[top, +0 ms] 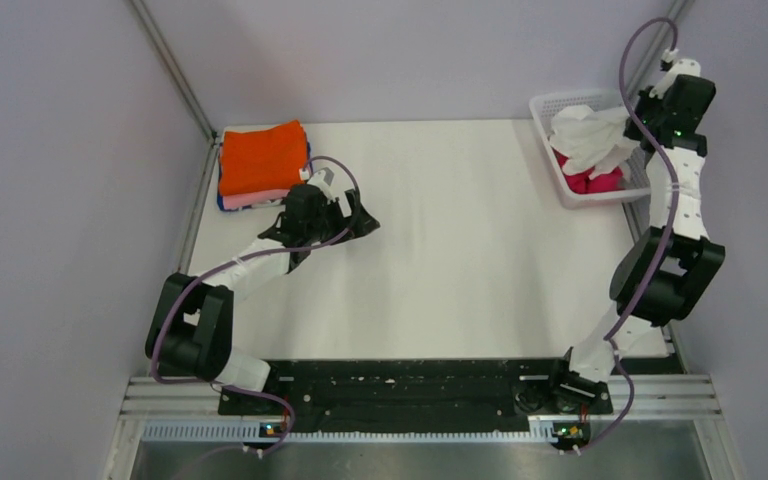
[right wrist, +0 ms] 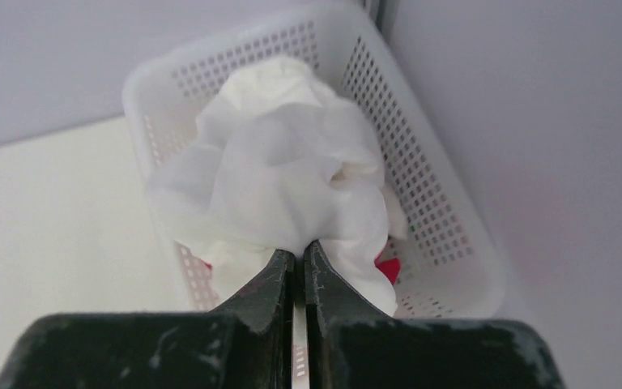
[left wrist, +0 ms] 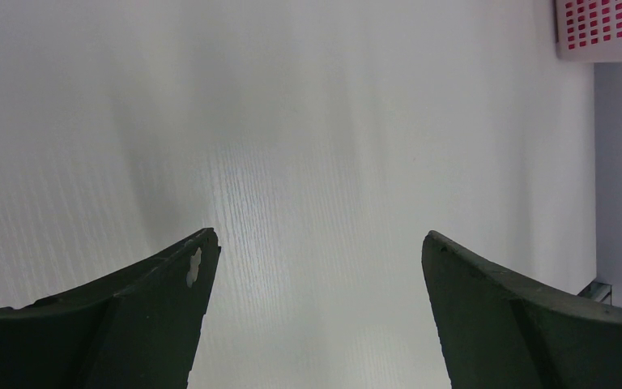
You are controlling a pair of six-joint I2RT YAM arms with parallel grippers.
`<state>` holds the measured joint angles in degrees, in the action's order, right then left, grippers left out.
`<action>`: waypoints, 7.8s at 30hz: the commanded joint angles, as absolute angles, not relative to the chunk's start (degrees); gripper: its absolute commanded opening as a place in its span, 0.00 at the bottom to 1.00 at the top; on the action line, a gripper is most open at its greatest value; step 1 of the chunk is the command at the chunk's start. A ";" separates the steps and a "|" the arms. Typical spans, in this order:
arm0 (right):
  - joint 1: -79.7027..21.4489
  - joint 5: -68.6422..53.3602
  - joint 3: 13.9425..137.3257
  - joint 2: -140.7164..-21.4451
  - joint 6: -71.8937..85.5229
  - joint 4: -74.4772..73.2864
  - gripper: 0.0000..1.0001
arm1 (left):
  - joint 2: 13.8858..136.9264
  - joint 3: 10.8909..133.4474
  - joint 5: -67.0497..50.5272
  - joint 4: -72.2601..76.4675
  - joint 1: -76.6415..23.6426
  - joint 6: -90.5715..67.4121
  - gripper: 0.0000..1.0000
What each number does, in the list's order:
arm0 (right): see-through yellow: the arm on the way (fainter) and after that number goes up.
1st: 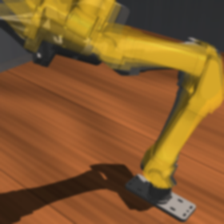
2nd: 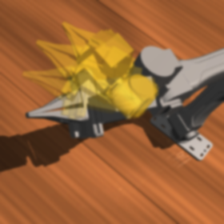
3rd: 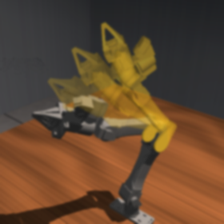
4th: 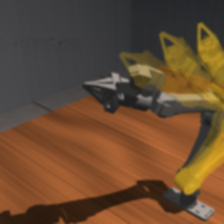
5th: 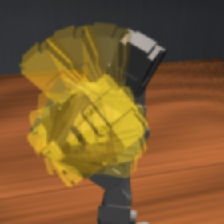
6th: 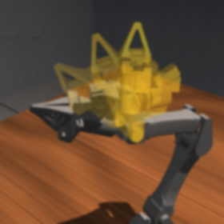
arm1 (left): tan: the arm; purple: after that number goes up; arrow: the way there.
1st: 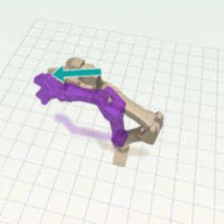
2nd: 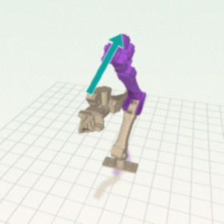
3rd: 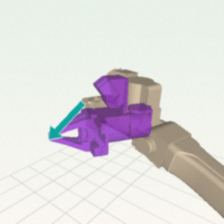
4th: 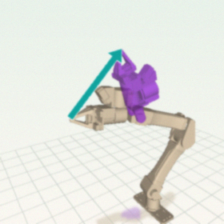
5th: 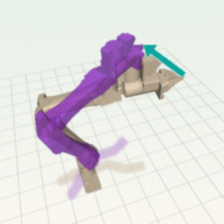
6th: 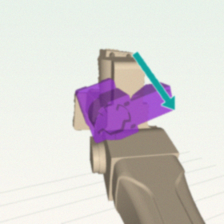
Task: Fold and stack the t-shirts
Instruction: Grab crumpled tshirt from bin with the right arm, then move the tshirt to the center of the board, then flatten out the tshirt
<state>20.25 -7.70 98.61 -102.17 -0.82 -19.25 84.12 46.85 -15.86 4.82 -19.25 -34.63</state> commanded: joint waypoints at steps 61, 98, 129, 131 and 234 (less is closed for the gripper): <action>-12.71 23.49 83.56 -93.25 24.07 -27.03 0.99 | 60.08 40.80 1.15 -22.11 -19.17 -41.99 0.99; -14.56 2.73 40.73 -93.88 40.99 7.47 0.45 | 85.00 43.54 -1.64 -6.52 -17.74 -41.15 0.00; -14.18 -8.94 86.05 -36.65 23.31 -27.26 0.00 | 27.37 73.19 1.81 -17.34 -17.78 -28.25 0.00; -14.23 -11.51 88.90 -36.54 23.37 -27.82 0.00 | 26.54 74.94 0.87 -18.23 -17.82 -28.49 0.00; -16.64 17.91 36.98 -67.66 44.00 -4.87 0.99 | 74.87 54.13 15.07 -30.80 -11.82 -43.16 0.99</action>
<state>-17.06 12.23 43.31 -72.25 36.69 -3.97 82.67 63.96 3.16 -25.65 -12.97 -36.91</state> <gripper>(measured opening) 0.985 0.991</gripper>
